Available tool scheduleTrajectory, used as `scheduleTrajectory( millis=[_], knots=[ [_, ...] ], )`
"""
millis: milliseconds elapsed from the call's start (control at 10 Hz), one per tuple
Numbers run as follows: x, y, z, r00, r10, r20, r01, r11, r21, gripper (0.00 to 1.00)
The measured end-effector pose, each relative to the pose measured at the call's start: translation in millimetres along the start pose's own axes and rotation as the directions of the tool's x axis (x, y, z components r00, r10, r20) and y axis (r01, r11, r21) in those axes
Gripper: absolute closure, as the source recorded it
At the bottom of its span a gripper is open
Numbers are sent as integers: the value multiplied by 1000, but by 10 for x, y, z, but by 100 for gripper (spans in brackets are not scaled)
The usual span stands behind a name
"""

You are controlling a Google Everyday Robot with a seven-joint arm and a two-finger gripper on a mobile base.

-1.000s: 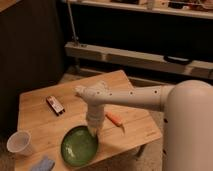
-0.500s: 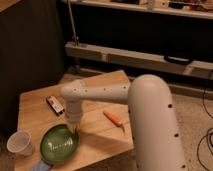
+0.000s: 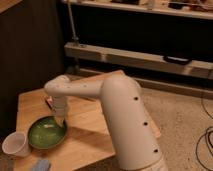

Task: Drag the ceramic bowl in a circle

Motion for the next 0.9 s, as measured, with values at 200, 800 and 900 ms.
scheduleTrajectory(
  millis=[200, 800, 900],
  knots=[
    [0, 15, -15, 1000, -1, -1, 1, 1000, -4, 82],
    [-46, 951, -569, 988, 129, -79, -142, 973, -184, 82],
    [-74, 1144, -664, 984, 154, -89, -170, 963, -209, 82]
  ],
)
